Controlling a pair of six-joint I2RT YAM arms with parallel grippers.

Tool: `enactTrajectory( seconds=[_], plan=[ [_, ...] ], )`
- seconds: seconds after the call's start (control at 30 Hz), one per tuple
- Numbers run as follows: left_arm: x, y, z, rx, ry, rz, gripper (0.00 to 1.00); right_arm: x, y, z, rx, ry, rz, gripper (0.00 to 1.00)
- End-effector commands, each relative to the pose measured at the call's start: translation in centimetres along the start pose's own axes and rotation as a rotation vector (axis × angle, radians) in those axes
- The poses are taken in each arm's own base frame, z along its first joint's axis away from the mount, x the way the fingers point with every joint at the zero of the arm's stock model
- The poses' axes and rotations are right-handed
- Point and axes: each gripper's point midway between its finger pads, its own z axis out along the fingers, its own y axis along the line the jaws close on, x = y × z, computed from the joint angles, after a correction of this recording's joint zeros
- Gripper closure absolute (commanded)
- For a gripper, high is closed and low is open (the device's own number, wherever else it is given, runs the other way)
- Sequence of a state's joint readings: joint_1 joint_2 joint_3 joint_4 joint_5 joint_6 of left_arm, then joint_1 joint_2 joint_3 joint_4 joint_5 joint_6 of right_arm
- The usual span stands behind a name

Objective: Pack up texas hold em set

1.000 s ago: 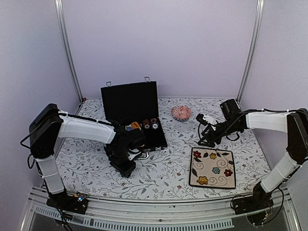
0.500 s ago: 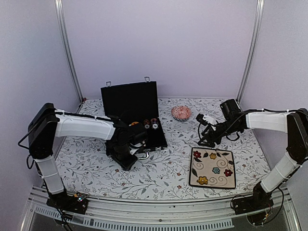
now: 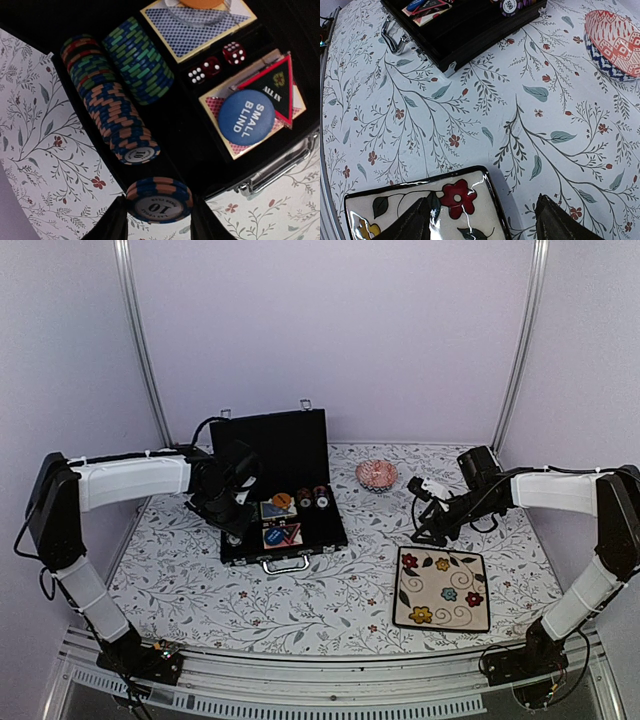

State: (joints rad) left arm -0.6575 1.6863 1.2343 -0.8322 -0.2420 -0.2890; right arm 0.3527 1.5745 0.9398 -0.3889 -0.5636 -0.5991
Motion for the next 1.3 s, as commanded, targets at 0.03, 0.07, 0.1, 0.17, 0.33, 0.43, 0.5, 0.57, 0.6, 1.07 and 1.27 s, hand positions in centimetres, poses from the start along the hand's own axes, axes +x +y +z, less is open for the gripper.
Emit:
enactTrajectory(
  seconds=[0.03,0.07,0.1,0.17,0.33,0.43,0.5,0.57,0.6,1.07,1.27],
  plan=[
    [-1.7,1.8,1.6,-0.049,-0.046,-0.038,0.59,-0.5,-0.3,0.0,-0.008,-0.007,-0.002,0.28],
    [-1.6,2.0,1.8,-0.054,-0.045,-0.042,0.59,-0.4,-0.3,0.1,-0.007,-0.005,0.001,0.28],
    [-1.7,2.1,2.1,-0.052,-0.046,-0.044,0.59,-0.3,-0.3,0.1,-0.007,-0.003,0.001,0.28],
    [-1.6,2.3,2.6,-0.055,-0.036,-0.049,0.59,-0.2,-0.3,0.3,-0.010,0.002,0.005,0.28],
    [-1.0,2.8,3.5,-0.078,-0.008,-0.051,0.59,0.1,-0.5,0.5,-0.008,0.011,0.008,0.28],
    [-0.6,3.0,3.9,-0.085,0.005,-0.058,0.59,0.3,-0.5,0.7,-0.012,0.017,0.011,0.28],
    [-0.3,3.0,4.2,-0.084,0.015,-0.059,0.59,0.3,-0.5,0.8,-0.015,0.018,0.012,0.28],
    [0.0,3.0,4.6,-0.083,0.032,-0.054,0.59,0.3,-0.5,0.8,-0.017,0.018,0.012,0.28],
    [0.2,3.0,4.8,-0.082,0.038,-0.053,0.60,0.2,-0.5,0.8,-0.018,0.017,0.013,0.28],
    [0.4,3.5,5.7,-0.107,0.057,-0.047,0.50,0.4,-0.5,0.8,-0.018,0.021,0.014,0.28],
    [0.5,3.5,4.7,-0.099,0.061,-0.051,0.47,0.4,-0.5,0.8,-0.018,0.021,0.016,0.28]
  ],
)
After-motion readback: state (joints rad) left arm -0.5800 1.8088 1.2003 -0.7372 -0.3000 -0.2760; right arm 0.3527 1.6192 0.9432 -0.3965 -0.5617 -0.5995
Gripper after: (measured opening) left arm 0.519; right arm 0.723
